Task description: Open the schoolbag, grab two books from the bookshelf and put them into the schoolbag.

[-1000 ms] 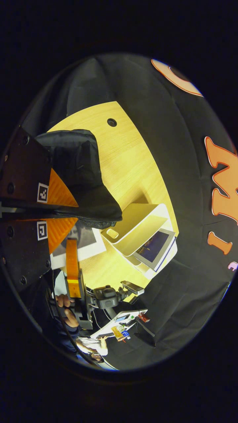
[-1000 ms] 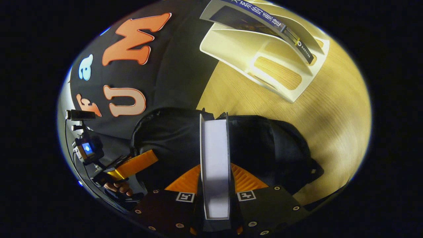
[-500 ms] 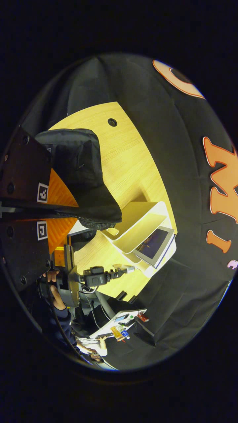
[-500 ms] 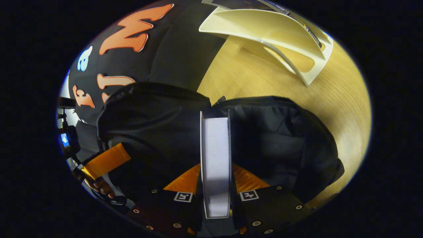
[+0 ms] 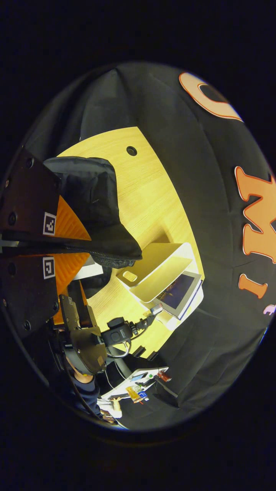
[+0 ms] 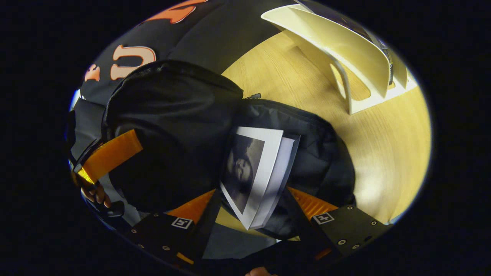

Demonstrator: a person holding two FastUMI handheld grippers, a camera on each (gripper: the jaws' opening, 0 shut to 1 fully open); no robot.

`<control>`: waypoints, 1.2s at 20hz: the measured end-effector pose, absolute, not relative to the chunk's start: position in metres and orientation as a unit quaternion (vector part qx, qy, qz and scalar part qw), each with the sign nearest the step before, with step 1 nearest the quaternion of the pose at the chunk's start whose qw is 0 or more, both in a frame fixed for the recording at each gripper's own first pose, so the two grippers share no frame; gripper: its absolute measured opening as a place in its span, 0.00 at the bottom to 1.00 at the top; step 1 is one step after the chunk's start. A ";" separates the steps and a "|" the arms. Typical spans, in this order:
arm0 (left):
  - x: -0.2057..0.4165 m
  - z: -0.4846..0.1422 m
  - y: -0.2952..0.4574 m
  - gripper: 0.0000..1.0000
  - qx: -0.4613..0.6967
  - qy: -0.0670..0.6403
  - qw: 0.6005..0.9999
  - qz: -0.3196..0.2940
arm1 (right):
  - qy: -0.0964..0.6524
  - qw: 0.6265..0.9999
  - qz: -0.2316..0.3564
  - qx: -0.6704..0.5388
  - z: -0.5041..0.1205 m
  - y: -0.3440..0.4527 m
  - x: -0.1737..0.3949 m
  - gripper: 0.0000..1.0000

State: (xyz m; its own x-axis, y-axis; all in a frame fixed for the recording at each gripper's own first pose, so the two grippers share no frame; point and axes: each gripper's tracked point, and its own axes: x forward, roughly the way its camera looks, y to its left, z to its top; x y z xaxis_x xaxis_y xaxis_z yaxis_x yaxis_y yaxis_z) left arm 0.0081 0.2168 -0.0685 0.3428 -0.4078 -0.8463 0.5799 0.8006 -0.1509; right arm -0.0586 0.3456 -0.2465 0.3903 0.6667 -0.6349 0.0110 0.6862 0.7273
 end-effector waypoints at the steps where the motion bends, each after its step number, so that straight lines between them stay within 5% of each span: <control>1: 0.008 -0.067 0.218 0.07 0.087 0.488 0.815 -0.301 | 0.512 0.768 0.215 0.319 -0.247 0.335 -0.062 0.98; 24: -0.004 -0.079 0.205 0.07 0.073 0.505 0.825 -0.243 | 0.521 0.833 0.176 0.056 -0.154 0.130 -0.012 0.99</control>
